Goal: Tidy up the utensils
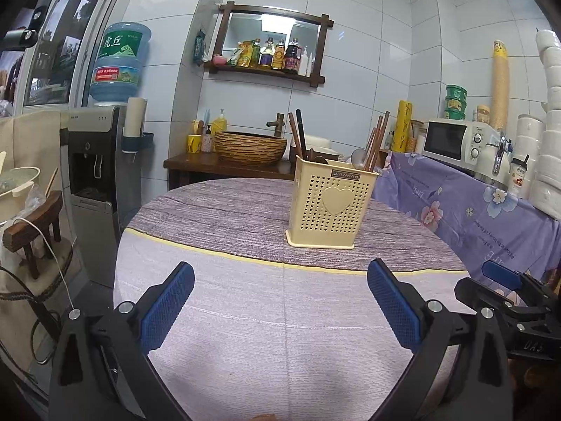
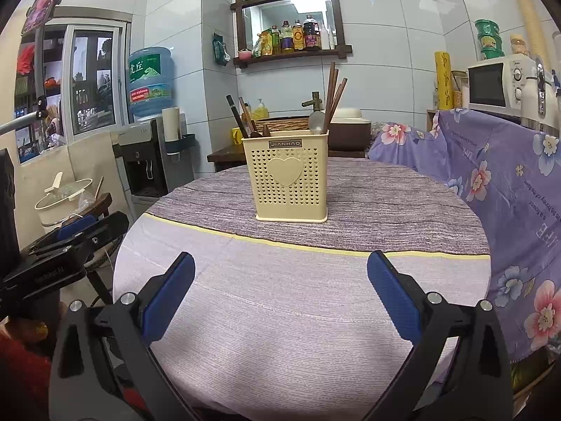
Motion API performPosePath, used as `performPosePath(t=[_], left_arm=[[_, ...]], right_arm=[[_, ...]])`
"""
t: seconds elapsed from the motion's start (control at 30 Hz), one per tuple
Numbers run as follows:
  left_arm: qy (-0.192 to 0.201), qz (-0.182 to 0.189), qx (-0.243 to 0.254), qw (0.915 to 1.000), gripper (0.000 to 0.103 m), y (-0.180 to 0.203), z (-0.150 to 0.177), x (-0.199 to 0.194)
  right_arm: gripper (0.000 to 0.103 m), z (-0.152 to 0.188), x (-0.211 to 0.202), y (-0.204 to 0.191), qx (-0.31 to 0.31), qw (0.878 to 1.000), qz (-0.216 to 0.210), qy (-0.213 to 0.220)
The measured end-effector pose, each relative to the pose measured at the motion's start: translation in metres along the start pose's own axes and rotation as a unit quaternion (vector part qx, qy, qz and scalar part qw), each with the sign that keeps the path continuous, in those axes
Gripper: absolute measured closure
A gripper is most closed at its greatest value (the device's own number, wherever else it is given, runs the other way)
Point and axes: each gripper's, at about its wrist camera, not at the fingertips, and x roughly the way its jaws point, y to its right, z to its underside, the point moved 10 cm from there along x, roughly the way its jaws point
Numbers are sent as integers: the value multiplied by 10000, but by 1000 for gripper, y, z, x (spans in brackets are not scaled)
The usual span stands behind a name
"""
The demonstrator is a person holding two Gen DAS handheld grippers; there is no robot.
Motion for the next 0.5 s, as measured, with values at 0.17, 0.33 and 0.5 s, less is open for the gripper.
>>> performPosePath(t=[0.17,0.33,0.5], left_arm=[[-9,-20,-14,10000,5,-2,0,0],[-37,-67,3,10000,5,-3,0,0],[-52,-76,11,10000,5,-4,0,0]], right_arm=[[6,0,0,0,-7,10000,36,1],[6,1,-1,-1,-13,10000,33,-3],[6,1,0,-1,-6,10000,33,-8]])
